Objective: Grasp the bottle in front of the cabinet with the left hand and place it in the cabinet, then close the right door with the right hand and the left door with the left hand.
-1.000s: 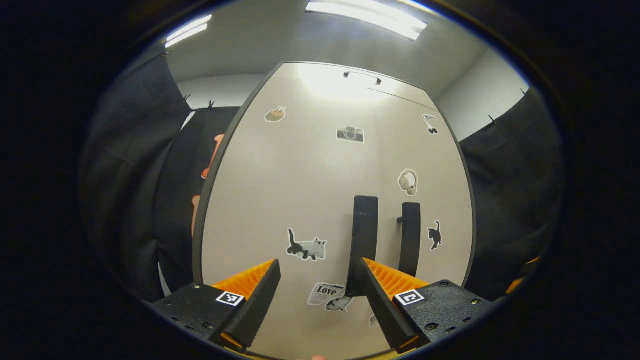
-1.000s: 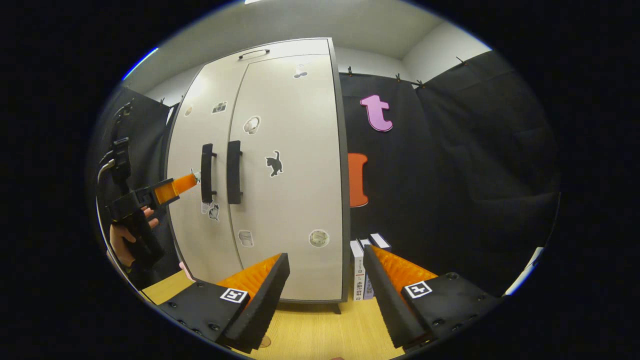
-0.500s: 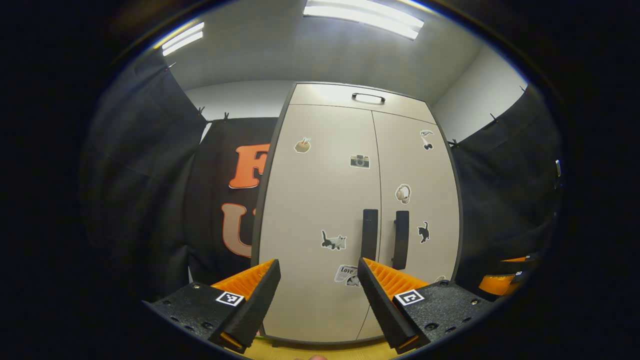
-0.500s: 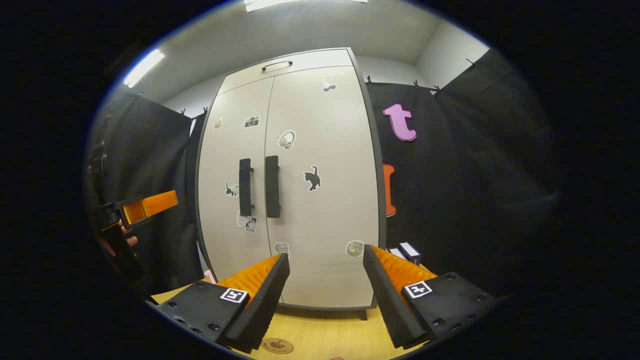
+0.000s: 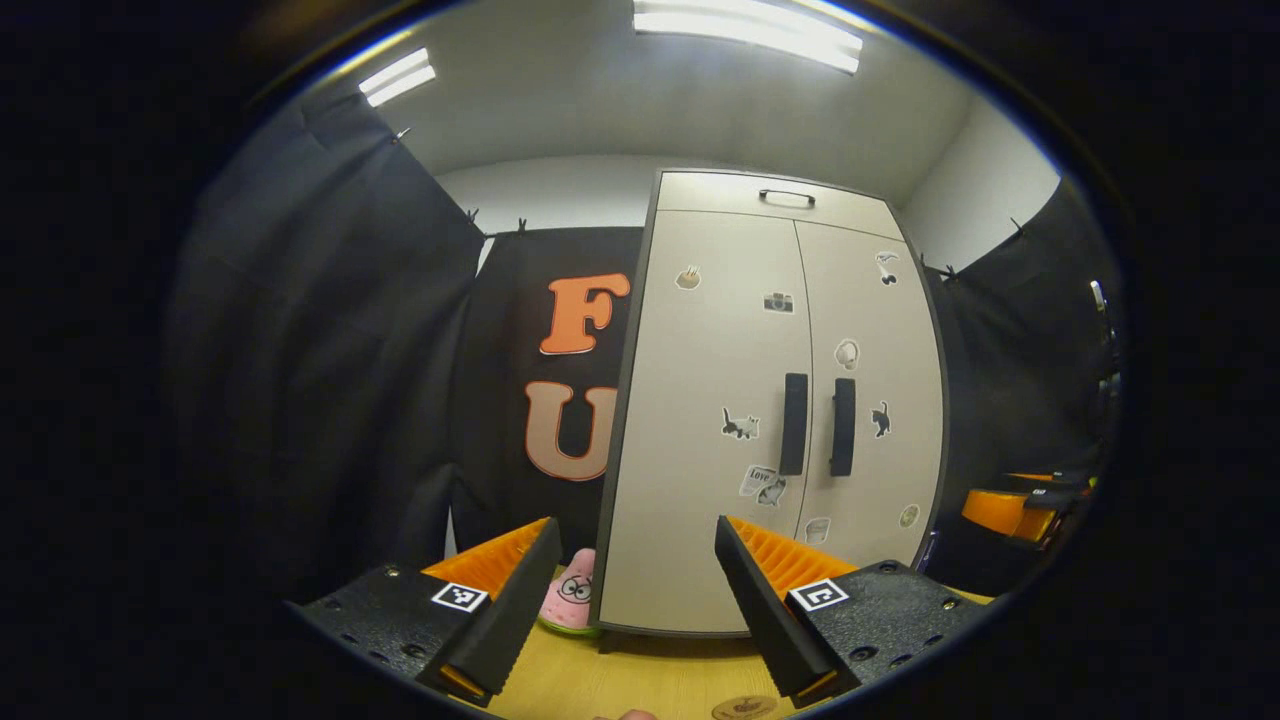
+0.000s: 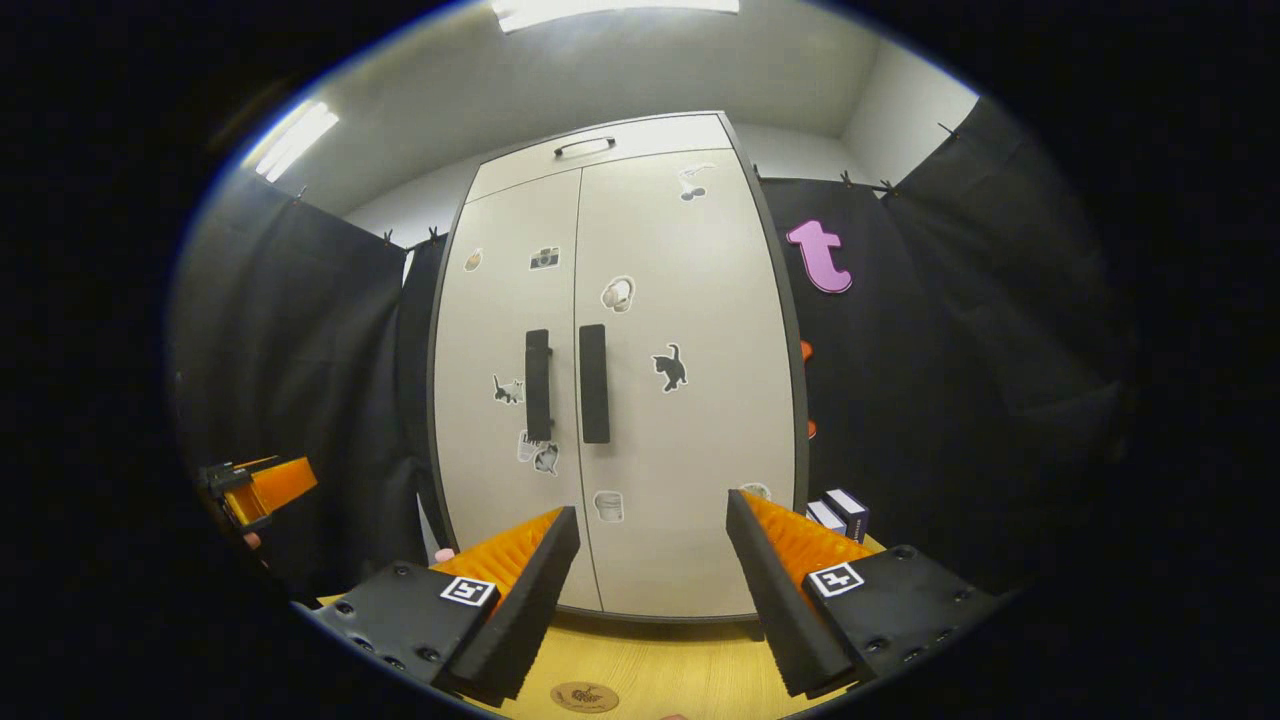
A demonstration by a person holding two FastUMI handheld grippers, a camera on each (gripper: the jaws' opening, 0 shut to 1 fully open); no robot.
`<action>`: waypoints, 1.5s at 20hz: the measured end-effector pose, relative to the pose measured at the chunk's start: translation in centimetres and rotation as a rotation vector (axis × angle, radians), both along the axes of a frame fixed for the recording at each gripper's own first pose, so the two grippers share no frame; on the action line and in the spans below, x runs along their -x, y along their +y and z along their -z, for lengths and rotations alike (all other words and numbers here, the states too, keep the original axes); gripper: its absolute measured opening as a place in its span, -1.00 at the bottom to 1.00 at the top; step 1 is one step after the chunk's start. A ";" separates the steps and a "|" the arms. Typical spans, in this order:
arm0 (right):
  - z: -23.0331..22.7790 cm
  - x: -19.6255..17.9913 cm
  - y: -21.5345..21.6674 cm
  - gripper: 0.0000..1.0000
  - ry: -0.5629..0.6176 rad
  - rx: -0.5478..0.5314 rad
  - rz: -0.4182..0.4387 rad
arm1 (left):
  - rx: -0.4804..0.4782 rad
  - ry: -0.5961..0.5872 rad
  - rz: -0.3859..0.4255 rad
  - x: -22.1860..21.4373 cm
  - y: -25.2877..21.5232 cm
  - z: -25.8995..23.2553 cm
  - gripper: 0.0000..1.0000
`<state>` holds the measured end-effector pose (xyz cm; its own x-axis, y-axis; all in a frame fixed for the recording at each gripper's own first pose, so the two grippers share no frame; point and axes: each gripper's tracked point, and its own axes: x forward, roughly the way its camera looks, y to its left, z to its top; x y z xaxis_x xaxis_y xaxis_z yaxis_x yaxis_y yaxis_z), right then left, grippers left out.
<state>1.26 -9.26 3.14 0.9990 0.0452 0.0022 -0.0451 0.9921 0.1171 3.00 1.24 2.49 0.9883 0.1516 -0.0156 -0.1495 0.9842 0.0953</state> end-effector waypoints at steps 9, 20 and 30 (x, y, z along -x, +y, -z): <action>0.5 0.7 0.3 0.94 0.014 -0.011 0.019 | 0.030 0.008 0.039 0.3 -1.2 1.2 0.88; 0.8 0.2 1.0 0.94 0.024 0.001 0.015 | 0.040 0.001 0.042 -0.6 -0.7 1.6 0.89; 1.4 0.1 1.6 0.94 0.034 -0.002 0.003 | 0.039 0.001 0.041 -0.8 -0.4 1.9 0.89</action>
<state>1.12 -7.65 1.76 0.9986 0.0420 -0.0321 -0.0379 0.9919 0.1210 3.76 0.88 0.57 0.9936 0.1103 -0.0221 -0.1090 0.9924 0.0566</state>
